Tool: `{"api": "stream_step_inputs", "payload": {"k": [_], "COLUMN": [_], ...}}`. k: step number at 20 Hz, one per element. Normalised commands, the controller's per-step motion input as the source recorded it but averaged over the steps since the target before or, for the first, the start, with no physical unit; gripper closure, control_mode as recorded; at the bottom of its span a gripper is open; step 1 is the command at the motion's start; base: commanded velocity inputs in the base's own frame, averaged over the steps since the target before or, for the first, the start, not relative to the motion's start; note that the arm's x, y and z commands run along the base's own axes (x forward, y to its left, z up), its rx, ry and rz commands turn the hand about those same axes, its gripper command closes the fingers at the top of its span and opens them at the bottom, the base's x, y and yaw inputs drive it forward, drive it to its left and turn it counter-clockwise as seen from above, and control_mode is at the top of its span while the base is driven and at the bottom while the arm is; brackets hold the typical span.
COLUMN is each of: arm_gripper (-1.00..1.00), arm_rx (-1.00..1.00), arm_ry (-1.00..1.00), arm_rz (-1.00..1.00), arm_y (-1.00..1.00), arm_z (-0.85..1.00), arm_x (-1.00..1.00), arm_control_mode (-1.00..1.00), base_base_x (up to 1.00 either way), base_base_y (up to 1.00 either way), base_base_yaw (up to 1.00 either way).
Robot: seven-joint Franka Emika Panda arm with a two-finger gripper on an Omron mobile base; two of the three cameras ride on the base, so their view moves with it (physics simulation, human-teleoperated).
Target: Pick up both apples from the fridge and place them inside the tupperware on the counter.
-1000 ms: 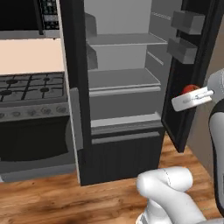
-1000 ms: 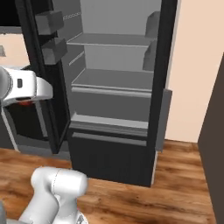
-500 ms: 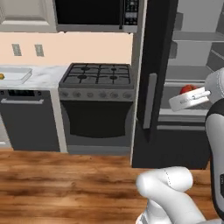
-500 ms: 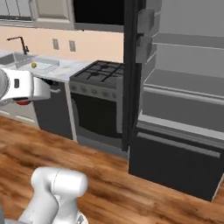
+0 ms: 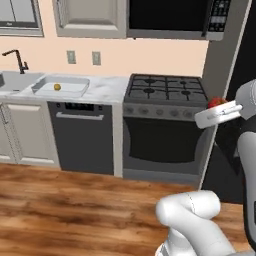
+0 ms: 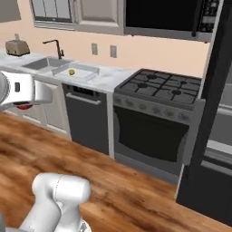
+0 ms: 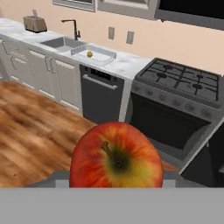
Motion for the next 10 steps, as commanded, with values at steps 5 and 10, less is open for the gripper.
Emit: {"api": "stream_step_inputs", "payload": {"k": [5,10], "arm_gripper": [1.00,1.00], "arm_rx": [0.00,0.00], "arm_ry": [0.00,0.00], "arm_rz": [0.00,0.00], "arm_y": [0.00,0.00], "arm_z": [0.00,0.00], "arm_x": [0.00,0.00], "arm_control_mode": [1.00,1.00], "base_base_x": [1.00,1.00], "base_base_y": [0.92,0.87], "base_base_yaw": [0.00,0.00]}}
